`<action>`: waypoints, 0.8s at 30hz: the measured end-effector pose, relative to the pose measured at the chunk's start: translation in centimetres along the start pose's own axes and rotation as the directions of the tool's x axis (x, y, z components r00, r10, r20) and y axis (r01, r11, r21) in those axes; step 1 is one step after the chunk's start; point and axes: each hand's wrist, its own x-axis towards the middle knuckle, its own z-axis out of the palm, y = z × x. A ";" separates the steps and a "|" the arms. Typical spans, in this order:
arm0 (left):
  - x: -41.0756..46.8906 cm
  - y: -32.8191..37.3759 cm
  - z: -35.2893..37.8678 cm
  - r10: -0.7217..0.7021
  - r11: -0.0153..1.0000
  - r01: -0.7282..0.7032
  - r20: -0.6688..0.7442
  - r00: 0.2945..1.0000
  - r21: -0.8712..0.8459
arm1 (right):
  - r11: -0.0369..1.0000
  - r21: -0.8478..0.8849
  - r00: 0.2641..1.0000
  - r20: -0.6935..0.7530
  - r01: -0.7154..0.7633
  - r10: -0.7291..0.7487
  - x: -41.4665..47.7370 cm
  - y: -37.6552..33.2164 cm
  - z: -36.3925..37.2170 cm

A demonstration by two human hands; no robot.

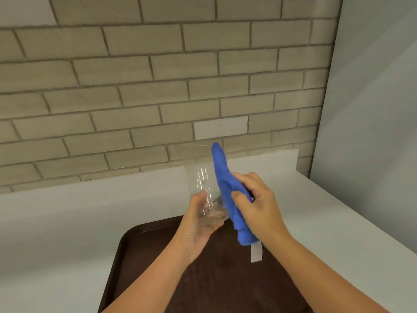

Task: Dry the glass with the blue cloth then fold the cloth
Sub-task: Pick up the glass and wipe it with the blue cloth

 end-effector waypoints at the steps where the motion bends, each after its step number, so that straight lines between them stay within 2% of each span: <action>1: -0.4 0.3 0.3 0.001 1.000 -0.001 0.035 0.999 -0.002 | 0.993 -0.094 0.996 0.061 0.070 -0.065 -1.0 -0.3 0.8; 4: -2.0 0.6 1.1 0.002 0.992 0.013 0.115 0.993 -0.127 | 0.923 -0.300 0.959 0.220 0.241 -0.179 -2.5 -0.7 1.9; 6: -3.2 0.7 1.9 0.064 0.984 -0.041 0.127 0.990 -0.172 | 0.879 -0.347 0.928 0.295 0.327 -0.228 -1.7 -1.2 2.0; 8: -3.6 1.3 2.3 0.100 0.972 -0.079 0.087 0.991 -0.223 | 0.873 -0.337 0.914 0.323 0.354 -0.246 -0.2 -2.1 2.1; 10: -3.7 2.4 2.3 0.097 0.979 -0.077 0.101 0.990 -0.186 | 0.935 -0.232 0.932 0.306 0.269 -0.192 1.4 -3.0 2.3; 12: -3.7 3.6 2.0 0.103 0.994 -0.098 0.108 0.989 -0.055 | 0.985 -0.084 0.964 0.234 0.152 -0.129 3.0 -4.1 2.6; 15: -3.5 4.6 1.6 0.149 0.989 -0.150 0.051 0.988 0.008 | 0.996 0.088 0.995 0.091 0.031 -0.039 4.1 -5.4 3.0; 18: -3.6 5.4 1.5 0.154 0.987 -0.155 0.032 0.988 0.047 | 0.975 0.207 0.997 0.034 -0.079 0.073 2.7 -4.8 3.7; 19: -3.5 5.7 1.4 0.150 0.987 -0.152 0.043 0.988 0.057 | 0.978 0.195 0.997 0.029 -0.071 0.066 1.8 -4.4 3.9; 21: -3.6 6.2 1.1 0.132 0.989 -0.137 0.074 0.989 0.062 | 0.994 0.099 0.997 0.051 0.051 -0.056 0.1 -4.0 4.5; 24: -3.8 5.8 0.8 0.132 0.991 -0.134 0.098 0.986 0.008 | 0.953 -0.152 0.957 0.165 0.262 -0.237 -0.3 -4.2 4.7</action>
